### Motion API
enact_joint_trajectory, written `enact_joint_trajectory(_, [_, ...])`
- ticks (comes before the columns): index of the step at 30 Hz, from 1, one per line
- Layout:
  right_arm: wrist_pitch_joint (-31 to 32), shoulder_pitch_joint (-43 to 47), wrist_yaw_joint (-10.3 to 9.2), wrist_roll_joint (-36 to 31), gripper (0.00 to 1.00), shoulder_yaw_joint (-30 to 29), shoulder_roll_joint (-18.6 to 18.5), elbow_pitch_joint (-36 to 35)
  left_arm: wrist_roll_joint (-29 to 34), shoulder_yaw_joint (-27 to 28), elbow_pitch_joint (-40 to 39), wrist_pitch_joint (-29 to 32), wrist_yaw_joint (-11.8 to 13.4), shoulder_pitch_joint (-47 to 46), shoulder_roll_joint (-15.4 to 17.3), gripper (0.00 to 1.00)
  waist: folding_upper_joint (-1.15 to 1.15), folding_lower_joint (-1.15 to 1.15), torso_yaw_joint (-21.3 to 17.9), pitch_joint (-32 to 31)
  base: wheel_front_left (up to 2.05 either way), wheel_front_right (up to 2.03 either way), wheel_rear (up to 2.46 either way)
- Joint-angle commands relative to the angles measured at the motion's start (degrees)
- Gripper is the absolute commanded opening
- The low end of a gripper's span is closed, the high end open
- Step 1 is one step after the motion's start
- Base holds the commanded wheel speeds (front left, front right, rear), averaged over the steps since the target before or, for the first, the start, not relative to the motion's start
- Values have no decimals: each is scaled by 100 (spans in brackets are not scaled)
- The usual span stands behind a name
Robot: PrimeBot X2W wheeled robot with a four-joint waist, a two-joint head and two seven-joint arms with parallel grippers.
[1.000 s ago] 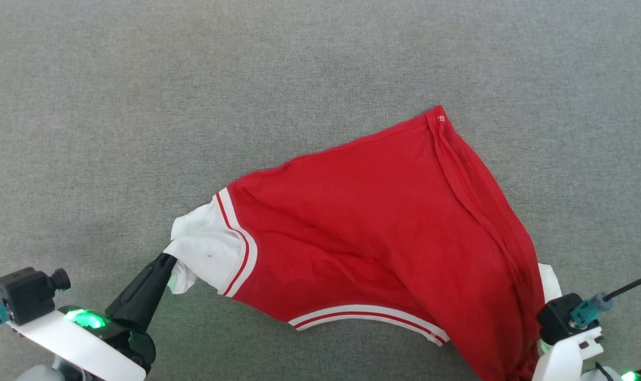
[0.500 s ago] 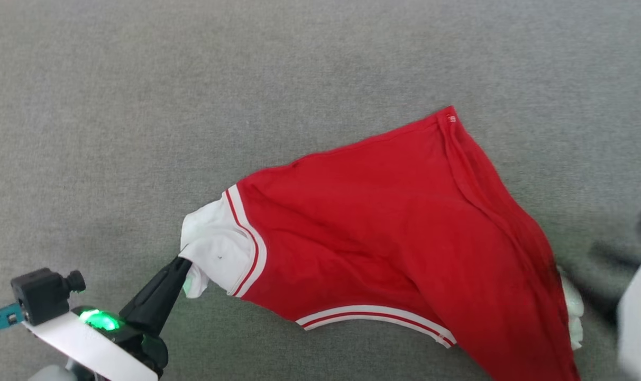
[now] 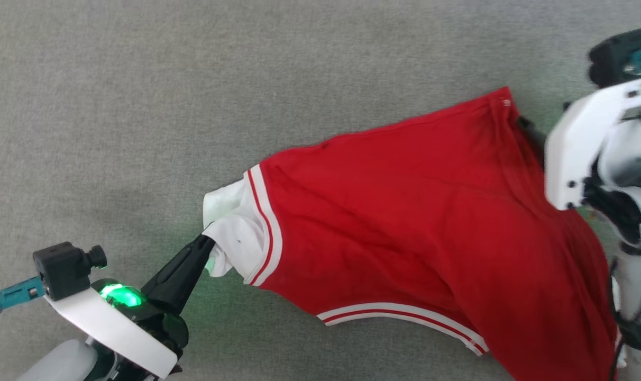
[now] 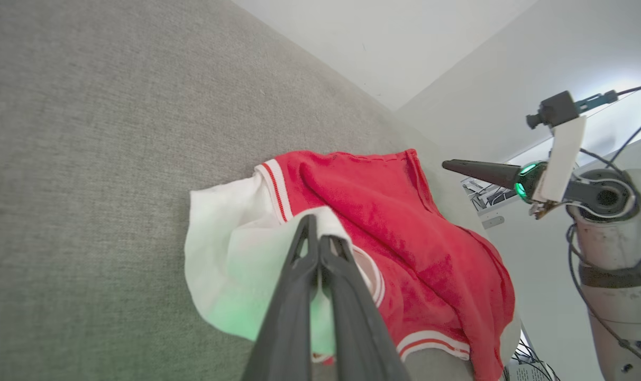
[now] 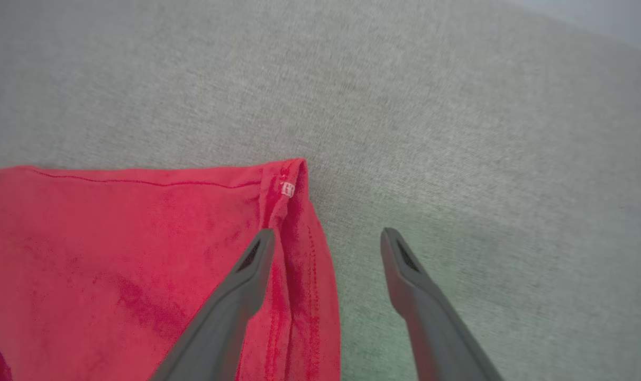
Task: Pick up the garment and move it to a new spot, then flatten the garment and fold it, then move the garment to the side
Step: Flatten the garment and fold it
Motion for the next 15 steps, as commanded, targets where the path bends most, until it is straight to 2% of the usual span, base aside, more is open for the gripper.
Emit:
enact_joint_trajectory(1, [-173,-166,-3,-98,100,161,83,553,-41,-33,7,-1,14,-147,-50,0,0,0,124,141,0,0,0])
enact_joint_trajectory(9, [-375,-347,-3,-124,100,564,135,1691,-93,-74,51,-1,14,-277,-102,0,0,0,219,292,0,0,0])
enact_joint_trajectory(10, [-327,-334,-3,-113,89,619,132,1792,-96,-81,60,-2,14,-286,-114,0,0,0,219,287,0,0,0])
enact_joint_trajectory(11, [-324,-328,-3,-97,47,646,127,1864,-96,-94,70,-1,14,-292,-124,0,0,0,216,273,0,0,0])
enact_joint_trajectory(12, [-353,-337,-3,-82,21,613,143,1909,-91,-103,86,-1,14,-292,-128,0,0,0,208,255,0,0,0])
enact_joint_trajectory(13, [-353,-337,-3,-82,21,613,143,1909,-91,-103,86,-1,14,-292,-128,0,0,0,208,255,0,0,0])
enact_joint_trajectory(14, [-393,-359,-3,-81,0,559,165,1937,-85,-113,103,-1,14,-296,-139,0,0,0,198,224,0,0,0])
enact_joint_trajectory(15, [-442,-389,-3,-84,0,524,165,1954,-46,-145,107,-1,14,-315,-131,0,0,0,187,182,0,0,0])
